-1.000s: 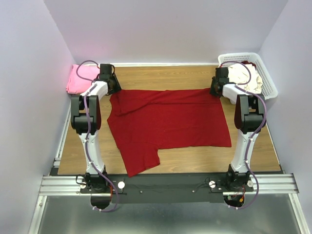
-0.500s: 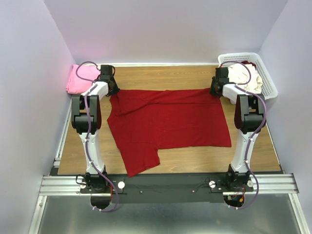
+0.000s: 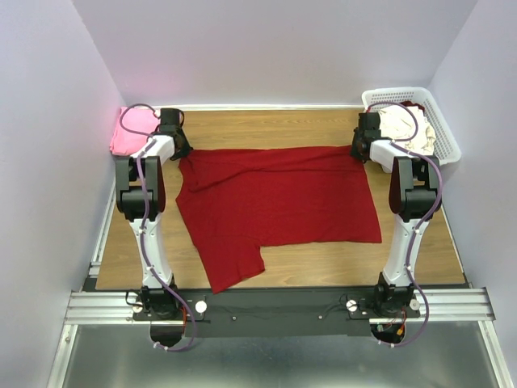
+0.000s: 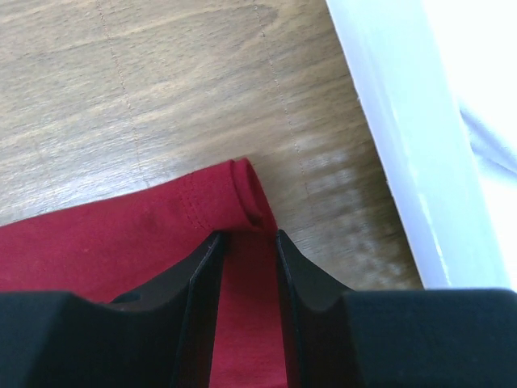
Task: Fold and stack the t-shirts
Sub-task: Fold the tshirt
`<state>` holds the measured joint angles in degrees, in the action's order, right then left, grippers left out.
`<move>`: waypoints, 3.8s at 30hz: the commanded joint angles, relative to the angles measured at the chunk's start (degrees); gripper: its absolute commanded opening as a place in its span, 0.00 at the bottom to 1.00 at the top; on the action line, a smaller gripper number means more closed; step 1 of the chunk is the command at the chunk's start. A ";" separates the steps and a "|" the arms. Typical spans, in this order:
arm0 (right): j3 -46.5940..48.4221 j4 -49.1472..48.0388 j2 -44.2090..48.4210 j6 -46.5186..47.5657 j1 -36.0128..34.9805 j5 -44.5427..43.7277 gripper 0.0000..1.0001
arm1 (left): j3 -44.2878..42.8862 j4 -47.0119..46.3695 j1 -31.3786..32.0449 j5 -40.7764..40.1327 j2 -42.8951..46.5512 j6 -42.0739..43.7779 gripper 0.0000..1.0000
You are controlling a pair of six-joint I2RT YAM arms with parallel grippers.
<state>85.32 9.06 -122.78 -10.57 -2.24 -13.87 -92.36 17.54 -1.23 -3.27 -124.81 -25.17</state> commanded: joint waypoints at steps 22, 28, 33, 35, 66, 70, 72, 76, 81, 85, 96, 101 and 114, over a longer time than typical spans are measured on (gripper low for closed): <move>2.39 1.05 4.92 1.60 0.48 8.94 0.40 | 1.83 -0.40 -1.58 0.89 3.70 1.61 0.07; 5.91 0.87 3.26 1.43 0.31 12.19 0.40 | 2.18 -0.93 -1.31 0.98 3.44 1.53 0.12; 9.42 0.96 -0.26 0.90 0.31 13.43 0.40 | 2.18 -1.28 -1.31 0.89 3.17 1.61 0.18; 10.66 0.96 -2.37 0.64 0.22 13.52 0.40 | 2.18 -1.46 -1.23 0.89 3.00 1.52 0.18; 12.68 0.96 -9.67 -1.12 0.39 7.90 0.13 | 2.44 -6.64 -3.07 6.17 0.27 -4.19 0.10; 12.33 0.96 -9.32 -0.42 0.48 4.13 0.02 | 2.27 -6.29 -3.77 4.41 0.71 -4.19 0.00; 12.15 0.96 -8.88 -0.24 0.57 2.54 0.01 | 2.44 -6.29 -4.21 3.71 1.85 -4.54 0.00; 12.15 0.96 -8.26 -0.24 0.75 -0.10 0.01 | 3.23 -6.47 -4.92 0.72 3.52 -4.80 0.00; 10.84 0.87 -6.25 -1.39 0.75 -1.42 0.01 | 3.94 -6.90 -5.00 -0.16 4.66 -5.68 0.00; 10.66 0.78 -5.36 -1.21 0.75 -1.77 0.01 | 4.38 -6.99 -5.01 -0.42 5.11 -6.47 0.00; 11.10 0.61 -4.75 -0.95 0.75 3.14 0.19 | 5.07 -8.40 -4.31 9.23 5.89 -4.63 0.18; 7.95 0.70 -0.54 -0.59 -0.04 6.04 0.39 | 10.69 -8.23 -2.99 9.07 11.60 -3.05 0.40; -5.77 -0.27 13.88 -5.16 -11.37 24.49 0.62 | 33.72 -7.08 5.80 1.97 33.48 7.66 0.61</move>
<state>83.20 9.43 -110.41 -13.52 -9.93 1.30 -63.29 9.43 3.09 2.98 -94.06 -23.33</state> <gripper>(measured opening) 0.595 0.605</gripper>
